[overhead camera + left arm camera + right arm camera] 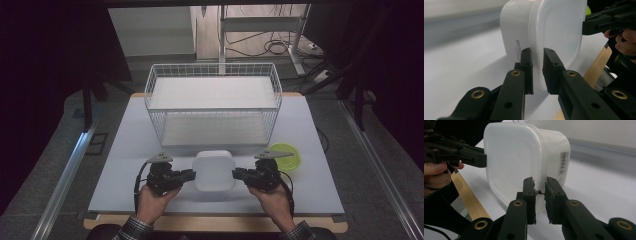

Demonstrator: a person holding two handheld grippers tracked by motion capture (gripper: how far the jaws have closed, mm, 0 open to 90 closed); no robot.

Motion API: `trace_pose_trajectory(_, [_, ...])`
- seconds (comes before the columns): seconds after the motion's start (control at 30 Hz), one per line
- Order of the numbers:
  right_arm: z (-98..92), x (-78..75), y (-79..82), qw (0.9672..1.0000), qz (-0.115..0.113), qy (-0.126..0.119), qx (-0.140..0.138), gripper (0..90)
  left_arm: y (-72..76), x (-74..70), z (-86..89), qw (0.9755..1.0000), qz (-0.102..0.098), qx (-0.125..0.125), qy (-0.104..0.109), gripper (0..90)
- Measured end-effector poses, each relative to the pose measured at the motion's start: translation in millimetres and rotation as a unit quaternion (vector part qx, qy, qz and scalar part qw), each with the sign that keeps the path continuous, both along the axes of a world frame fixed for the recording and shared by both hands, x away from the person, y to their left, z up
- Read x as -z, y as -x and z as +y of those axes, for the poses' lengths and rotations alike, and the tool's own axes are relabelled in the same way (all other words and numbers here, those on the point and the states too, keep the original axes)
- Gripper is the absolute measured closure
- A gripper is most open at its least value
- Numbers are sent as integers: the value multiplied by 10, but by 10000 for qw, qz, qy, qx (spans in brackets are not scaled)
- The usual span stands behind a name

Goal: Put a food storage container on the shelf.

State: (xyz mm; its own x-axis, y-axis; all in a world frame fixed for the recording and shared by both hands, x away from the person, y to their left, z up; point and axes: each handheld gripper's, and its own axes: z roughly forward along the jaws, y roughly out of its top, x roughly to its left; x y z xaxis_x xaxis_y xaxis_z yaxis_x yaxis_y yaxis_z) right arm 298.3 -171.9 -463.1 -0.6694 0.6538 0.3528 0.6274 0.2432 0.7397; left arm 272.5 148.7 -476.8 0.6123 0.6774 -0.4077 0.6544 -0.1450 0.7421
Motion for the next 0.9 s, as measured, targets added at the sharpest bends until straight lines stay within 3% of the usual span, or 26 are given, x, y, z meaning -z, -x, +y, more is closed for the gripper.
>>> trace_pose_trajectory(0.23, [41, -137, -66, 9998, -200, -45, -28, 790, -57, -170, 29, 9996, -258, -38, -114, 793])
trace_pose_trajectory(0.43, [73, -335, -151, 9989, -436, -150, -45, 790, -114, -381, 61, 9986, -506, -57, -160, 793])
trace_pose_trajectory(0.47, [76, -376, -163, 9988, -466, -169, -53, 790, -139, -468, 70, 9980, -601, -71, -157, 793])
trace_pose_trajectory(0.9, [114, -755, -364, 9967, -743, -328, -2, 787, -327, -890, 121, 9957, -919, -111, -67, 796])
